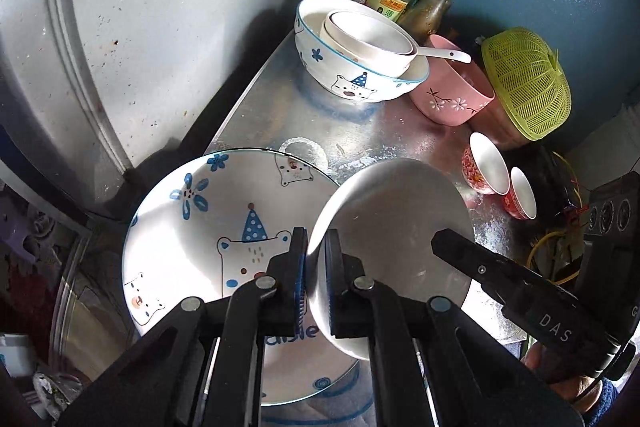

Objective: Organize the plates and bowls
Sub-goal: 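Carry the red-exterior bowl with both tools over the plate stack, then lower the bowl onto the top bear plate and open both tools, then move both tools back toward the remaining red-exterior bowls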

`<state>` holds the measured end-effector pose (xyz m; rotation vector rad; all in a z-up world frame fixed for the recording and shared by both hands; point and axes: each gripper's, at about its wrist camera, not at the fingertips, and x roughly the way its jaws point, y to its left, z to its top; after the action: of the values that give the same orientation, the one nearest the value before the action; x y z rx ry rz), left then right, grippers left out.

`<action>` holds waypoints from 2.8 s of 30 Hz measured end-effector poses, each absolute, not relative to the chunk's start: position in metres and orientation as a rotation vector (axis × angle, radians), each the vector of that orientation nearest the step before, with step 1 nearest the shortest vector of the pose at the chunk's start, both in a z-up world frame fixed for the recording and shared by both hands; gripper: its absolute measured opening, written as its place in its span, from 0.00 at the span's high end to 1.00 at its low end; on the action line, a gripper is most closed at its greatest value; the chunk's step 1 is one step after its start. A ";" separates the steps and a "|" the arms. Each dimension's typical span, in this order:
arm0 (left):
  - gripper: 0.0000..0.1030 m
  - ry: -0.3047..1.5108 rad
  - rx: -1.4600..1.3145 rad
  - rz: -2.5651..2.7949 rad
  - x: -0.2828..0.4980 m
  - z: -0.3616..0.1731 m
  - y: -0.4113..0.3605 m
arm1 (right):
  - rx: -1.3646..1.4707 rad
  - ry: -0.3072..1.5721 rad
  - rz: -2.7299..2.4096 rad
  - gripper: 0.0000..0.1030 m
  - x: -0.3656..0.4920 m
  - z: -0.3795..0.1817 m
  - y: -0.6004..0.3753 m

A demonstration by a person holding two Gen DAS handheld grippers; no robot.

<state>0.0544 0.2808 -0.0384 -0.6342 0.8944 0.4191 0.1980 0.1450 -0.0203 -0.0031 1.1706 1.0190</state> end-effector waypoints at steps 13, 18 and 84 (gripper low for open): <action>0.93 0.950 -0.679 0.486 0.026 -0.061 0.301 | -0.111 1.231 1.056 0.90 0.173 -0.040 0.180; 0.93 0.982 -0.689 0.497 0.023 -0.069 0.303 | -0.132 1.250 1.053 0.90 0.171 -0.046 0.185; 0.02 0.980 -0.448 0.305 0.140 -0.033 0.204 | 0.167 1.123 0.687 0.00 0.267 -0.017 -0.009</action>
<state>0.1402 0.2040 -0.0329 -0.4479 0.9797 0.3047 0.2672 -0.0086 -0.0167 0.1668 1.1229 0.6873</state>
